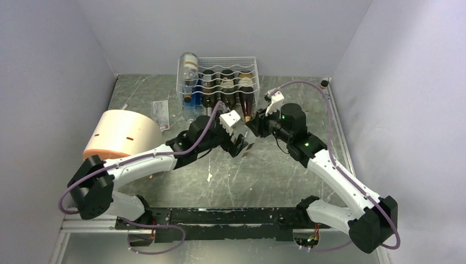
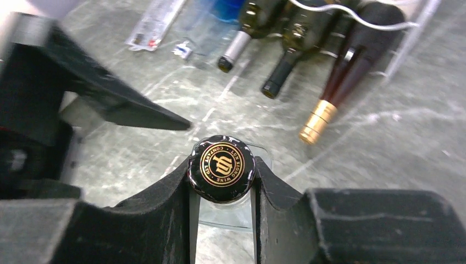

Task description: Take the wine bottle off the wine rack

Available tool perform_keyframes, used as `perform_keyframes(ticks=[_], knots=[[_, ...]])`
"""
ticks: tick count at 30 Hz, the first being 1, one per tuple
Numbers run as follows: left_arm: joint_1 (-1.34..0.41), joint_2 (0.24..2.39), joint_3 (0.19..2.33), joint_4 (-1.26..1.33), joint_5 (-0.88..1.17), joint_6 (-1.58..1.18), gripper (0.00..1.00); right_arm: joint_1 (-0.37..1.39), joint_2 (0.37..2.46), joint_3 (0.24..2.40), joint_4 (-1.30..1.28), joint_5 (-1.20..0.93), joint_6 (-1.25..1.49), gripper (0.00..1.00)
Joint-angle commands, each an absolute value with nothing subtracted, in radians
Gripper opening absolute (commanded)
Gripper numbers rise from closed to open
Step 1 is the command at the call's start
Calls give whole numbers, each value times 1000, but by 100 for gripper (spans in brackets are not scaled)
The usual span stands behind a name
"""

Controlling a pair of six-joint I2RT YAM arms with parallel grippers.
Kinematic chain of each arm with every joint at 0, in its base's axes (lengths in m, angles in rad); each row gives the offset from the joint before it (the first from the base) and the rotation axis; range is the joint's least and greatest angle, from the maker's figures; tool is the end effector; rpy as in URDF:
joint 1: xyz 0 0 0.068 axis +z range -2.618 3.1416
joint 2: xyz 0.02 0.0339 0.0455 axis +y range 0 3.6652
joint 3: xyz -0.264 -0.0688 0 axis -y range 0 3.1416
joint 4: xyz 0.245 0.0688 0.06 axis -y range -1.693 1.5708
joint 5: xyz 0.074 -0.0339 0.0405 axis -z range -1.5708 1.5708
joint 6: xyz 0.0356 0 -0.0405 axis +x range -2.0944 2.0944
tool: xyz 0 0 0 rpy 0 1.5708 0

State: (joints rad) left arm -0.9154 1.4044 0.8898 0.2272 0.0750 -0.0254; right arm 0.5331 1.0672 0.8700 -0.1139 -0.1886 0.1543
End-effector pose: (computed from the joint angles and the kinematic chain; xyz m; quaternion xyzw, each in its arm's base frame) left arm 0.1954 -0.2586 0.2745 0.3648 0.7129 -0.2979 0.5196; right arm 0.2105 0.1320 0.3222 -0.2059 0.7797 0.2692 0.5265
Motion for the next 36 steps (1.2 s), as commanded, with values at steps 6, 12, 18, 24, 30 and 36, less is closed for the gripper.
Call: perform_keyframes(ticks=[6, 12, 18, 24, 30, 36], knots=[[-919, 1204, 837, 322, 11, -41, 99, 530, 953, 1059, -399, 394, 287, 0], [-919, 1161, 831, 314, -52, -62, 99, 532, 960, 1167, -806, 972, 683, 0], [-919, 1145, 831, 307, -58, -72, 99, 522, 1045, 1250, -1123, 1281, 1067, 0], [-919, 1141, 832, 300, -75, -68, 100, 386, 1139, 1240, -1027, 1299, 1059, 0], [-919, 1144, 840, 288, -92, -66, 100, 248, 1164, 1173, -725, 1198, 890, 0], [-919, 1146, 847, 277, -97, -59, 100, 194, 1262, 1211, -719, 1197, 985, 0]])
